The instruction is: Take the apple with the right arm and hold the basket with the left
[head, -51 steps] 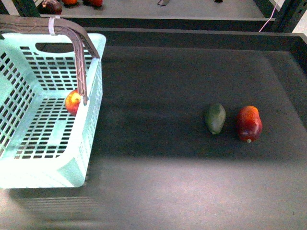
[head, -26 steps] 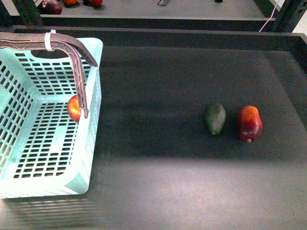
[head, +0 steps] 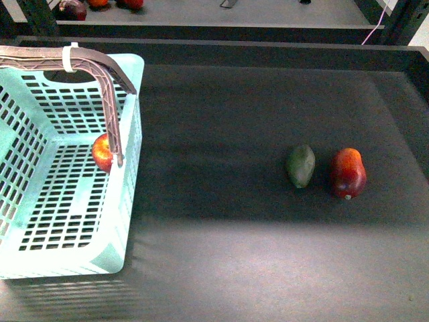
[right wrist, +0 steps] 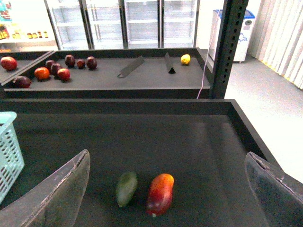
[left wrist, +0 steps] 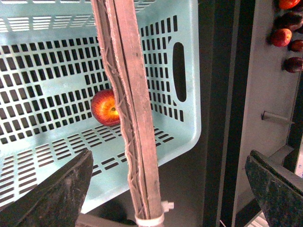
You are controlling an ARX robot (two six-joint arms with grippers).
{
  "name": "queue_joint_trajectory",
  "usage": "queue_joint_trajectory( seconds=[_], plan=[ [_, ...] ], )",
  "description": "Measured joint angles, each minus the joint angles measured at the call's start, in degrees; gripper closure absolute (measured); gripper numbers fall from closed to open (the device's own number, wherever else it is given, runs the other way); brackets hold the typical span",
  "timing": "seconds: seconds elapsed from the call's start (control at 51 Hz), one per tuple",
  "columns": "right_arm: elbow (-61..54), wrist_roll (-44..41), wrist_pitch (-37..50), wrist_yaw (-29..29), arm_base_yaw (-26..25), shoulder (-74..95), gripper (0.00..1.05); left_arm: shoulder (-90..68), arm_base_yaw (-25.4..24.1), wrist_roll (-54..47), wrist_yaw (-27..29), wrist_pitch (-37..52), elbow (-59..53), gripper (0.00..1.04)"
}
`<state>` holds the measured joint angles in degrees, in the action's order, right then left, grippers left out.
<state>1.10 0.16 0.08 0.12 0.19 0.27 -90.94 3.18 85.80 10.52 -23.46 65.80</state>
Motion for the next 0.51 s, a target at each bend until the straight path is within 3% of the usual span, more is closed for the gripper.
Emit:
queue_joint_trajectory(
  seconds=[0.314,0.353,0.392,0.51],
  plan=[
    [0.0,0.0,0.0,0.0,0.0,0.0,0.09,4.2,0.94,-1.79,0.48,-1.38,-1.11,0.08],
    [0.0,0.0,0.0,-0.04,0.0,0.0,0.09,5.22,0.66,-6.8,-2.1,6.23,-4.52,0.12],
    [0.0,0.0,0.0,-0.02,0.0,0.0,0.09,6.88,0.31,-16.26,-5.79,19.45,-10.67,0.19],
    [0.0,0.0,0.0,0.0,0.0,0.0,0.09,10.54,-0.04,-45.97,-7.67,50.42,-25.94,0.37]
  ],
)
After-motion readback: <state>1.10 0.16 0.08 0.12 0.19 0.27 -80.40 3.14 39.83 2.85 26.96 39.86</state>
